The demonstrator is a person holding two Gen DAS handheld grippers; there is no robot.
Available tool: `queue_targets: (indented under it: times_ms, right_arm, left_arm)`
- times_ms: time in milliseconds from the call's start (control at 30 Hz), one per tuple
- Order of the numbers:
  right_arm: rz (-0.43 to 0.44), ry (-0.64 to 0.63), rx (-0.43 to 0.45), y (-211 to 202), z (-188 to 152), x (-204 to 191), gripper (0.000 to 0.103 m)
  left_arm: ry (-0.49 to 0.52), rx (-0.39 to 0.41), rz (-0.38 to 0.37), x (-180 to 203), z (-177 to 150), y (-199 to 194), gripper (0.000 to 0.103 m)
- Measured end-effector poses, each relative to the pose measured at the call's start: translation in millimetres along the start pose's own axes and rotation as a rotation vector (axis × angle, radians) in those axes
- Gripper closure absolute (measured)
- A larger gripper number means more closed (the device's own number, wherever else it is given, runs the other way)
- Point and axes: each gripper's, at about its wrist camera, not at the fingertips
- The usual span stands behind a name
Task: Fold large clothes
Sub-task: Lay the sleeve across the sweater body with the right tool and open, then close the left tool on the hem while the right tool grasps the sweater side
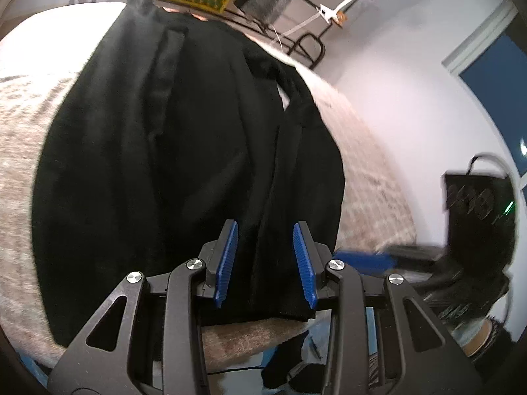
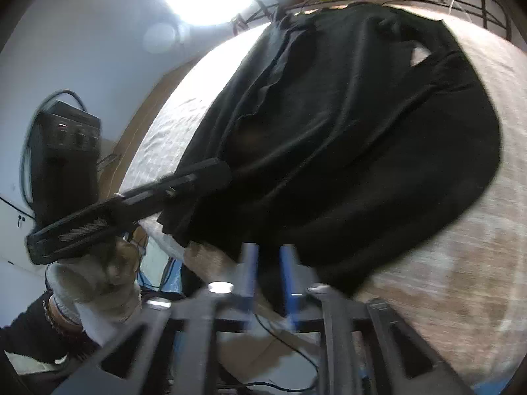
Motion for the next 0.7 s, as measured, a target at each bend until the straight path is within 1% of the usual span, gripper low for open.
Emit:
queue_targets:
  times_ms: [33, 100, 200, 300, 367, 400, 433, 467, 500, 533, 633, 700]
  right_arm:
    - [-0.004, 0.006, 0.015, -7, 0, 4, 0.068]
    - [-0.034, 0.027, 0.053, -25, 5, 19, 0.068]
    - [-0.07, 0.057, 0.108, -49, 21, 42, 0.068]
    - [-0.117, 0.077, 0.145, -68, 42, 67, 0.065]
    - [-0.161, 0.08, 0.163, -75, 65, 82, 0.065]
    - [-0.186, 0.075, 0.169, -78, 77, 90, 0.065]
    - [-0.205, 0.073, 0.171, -78, 90, 98, 0.063]
    - [-0.22, 0.074, 0.172, -77, 101, 105, 0.062]
    - [-0.238, 0.076, 0.175, -76, 114, 114, 0.061]
    - [-0.257, 0.079, 0.177, -74, 126, 124, 0.061]
    - [-0.277, 0.101, 0.169, -62, 162, 153, 0.054]
    - [-0.296, 0.123, 0.168, -50, 181, 172, 0.053]
  left_arm:
    - [0.009, -0.007, 0.008, 2, -1, 4, 0.068]
    - [0.04, -0.01, 0.051, 6, -3, 14, 0.068]
    - [0.062, -0.018, 0.071, 8, -6, 23, 0.068]
    - [0.112, -0.025, 0.092, 14, -12, 32, 0.068]
    - [0.139, -0.027, 0.1, 18, -15, 37, 0.069]
    - [0.157, -0.026, 0.103, 20, -17, 40, 0.074]
    - [0.172, -0.027, 0.105, 23, -17, 43, 0.092]
    - [0.187, -0.025, 0.109, 25, -17, 44, 0.097]
    - [0.2, -0.016, 0.107, 28, -17, 44, 0.098]
    - [0.203, -0.012, 0.097, 30, -17, 43, 0.1]
    - [0.204, -0.009, 0.043, 37, -15, 38, 0.101]
    - [0.202, -0.007, 0.006, 43, -15, 33, 0.101]
Point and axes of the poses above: each gripper's, at about its wrist camera, not at the fingertips, and y roughly the way its jaws point, x to its right, z to its top, and after that the axes turned 8 degrees about -y, right-handed
